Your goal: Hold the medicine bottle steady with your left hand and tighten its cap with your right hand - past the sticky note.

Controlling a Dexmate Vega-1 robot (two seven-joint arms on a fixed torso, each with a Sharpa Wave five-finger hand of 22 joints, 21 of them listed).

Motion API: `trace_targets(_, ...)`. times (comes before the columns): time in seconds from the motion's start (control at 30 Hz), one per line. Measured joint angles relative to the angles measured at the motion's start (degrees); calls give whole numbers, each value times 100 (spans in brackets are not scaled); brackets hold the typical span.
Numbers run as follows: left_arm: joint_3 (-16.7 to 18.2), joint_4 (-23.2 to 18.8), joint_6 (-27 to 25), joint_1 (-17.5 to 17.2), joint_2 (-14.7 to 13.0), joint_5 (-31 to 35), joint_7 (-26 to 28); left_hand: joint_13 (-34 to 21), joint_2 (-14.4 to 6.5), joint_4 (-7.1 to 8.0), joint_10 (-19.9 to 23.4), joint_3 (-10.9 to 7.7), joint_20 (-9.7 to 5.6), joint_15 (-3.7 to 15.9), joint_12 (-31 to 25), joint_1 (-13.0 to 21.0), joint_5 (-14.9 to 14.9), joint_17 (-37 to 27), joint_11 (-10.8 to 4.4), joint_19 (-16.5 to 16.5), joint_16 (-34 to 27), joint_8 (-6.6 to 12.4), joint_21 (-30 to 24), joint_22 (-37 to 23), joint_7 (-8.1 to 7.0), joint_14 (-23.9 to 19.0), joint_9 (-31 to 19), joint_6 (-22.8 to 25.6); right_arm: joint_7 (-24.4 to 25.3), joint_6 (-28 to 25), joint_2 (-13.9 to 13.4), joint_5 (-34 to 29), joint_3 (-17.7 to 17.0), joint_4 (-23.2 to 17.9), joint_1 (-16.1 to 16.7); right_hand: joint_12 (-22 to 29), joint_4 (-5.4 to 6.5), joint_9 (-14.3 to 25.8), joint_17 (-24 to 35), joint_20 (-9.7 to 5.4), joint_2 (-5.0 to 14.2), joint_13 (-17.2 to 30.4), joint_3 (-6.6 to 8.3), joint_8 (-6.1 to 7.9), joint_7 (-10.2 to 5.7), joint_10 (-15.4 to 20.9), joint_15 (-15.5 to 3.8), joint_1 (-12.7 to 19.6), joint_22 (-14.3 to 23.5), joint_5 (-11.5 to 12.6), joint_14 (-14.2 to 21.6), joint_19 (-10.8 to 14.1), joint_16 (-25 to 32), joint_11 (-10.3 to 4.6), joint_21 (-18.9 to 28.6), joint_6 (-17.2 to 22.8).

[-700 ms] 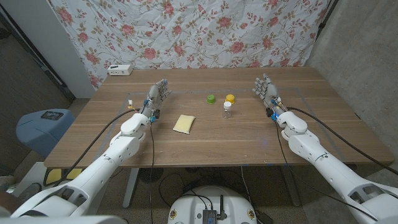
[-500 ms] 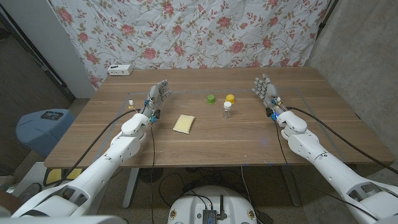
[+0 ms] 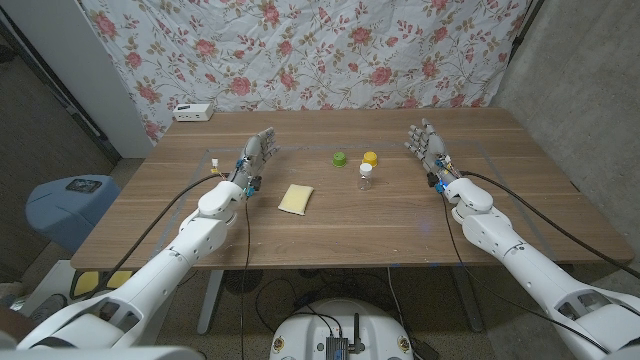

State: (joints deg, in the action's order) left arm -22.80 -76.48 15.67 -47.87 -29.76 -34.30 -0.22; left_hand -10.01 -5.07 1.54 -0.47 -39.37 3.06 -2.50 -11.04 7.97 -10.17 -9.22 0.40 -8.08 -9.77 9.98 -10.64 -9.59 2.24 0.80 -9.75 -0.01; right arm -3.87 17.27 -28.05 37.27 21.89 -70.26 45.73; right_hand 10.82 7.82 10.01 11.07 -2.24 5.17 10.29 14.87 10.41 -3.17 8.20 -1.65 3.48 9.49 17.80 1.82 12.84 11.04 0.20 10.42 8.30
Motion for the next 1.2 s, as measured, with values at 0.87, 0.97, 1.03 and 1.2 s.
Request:
trace_targets(0.87, -208, -528, -104, -80, -172, 303, 75, 1, 637, -1049, 266, 164, 401, 366, -24, 804, 1, 1, -410, 421, -22, 42, 51, -1, -469, -185, 1, 120, 17, 126, 61, -53, 3, 150, -77, 0, 0, -1, -1, 0, 0, -1, 0, 0, 41, 32, -20, 0, -1, 21, 21, 0, 0, 30, 0, 40)
trace_targets(0.97, -248, -577, -104, -78, -177, 303, 75, 1, 676, -1096, 308, 162, 505, 405, -23, 940, 1, 1, -453, 525, -22, 62, 51, -1, -553, -224, 1, 82, 27, 147, 61, -57, 3, 150, -77, 0, 0, -1, -1, 0, 0, -1, 0, 0, 41, 62, -20, 0, -1, 41, 21, 0, 0, 0, 0, 40)
trace_targets(1.03, -284, -609, -230, -66, -177, 456, 126, 1, 687, -1119, 308, 186, 613, 427, -23, 1035, -19, 1, -453, 566, -22, 62, 51, -1, -638, -247, 1, -3, 33, 158, 87, -58, 2, 187, -84, 0, 0, -1, -1, 0, 0, -2, 0, 0, 41, 62, -20, 0, -1, 43, 21, 0, 0, 0, 0, 40)
trace_targets(1.2, -372, -666, -314, -26, -159, 560, 146, 1, 709, -1119, 353, 186, 815, 435, -23, 1162, -29, 1, -497, 753, -22, 39, 51, -1, -698, -255, 1, -64, 48, 191, 93, -61, -13, 191, -83, 0, 0, -1, -1, 0, 0, -2, 0, 0, 41, 62, -20, 0, -1, 43, 21, 0, 0, 0, 0, 40)
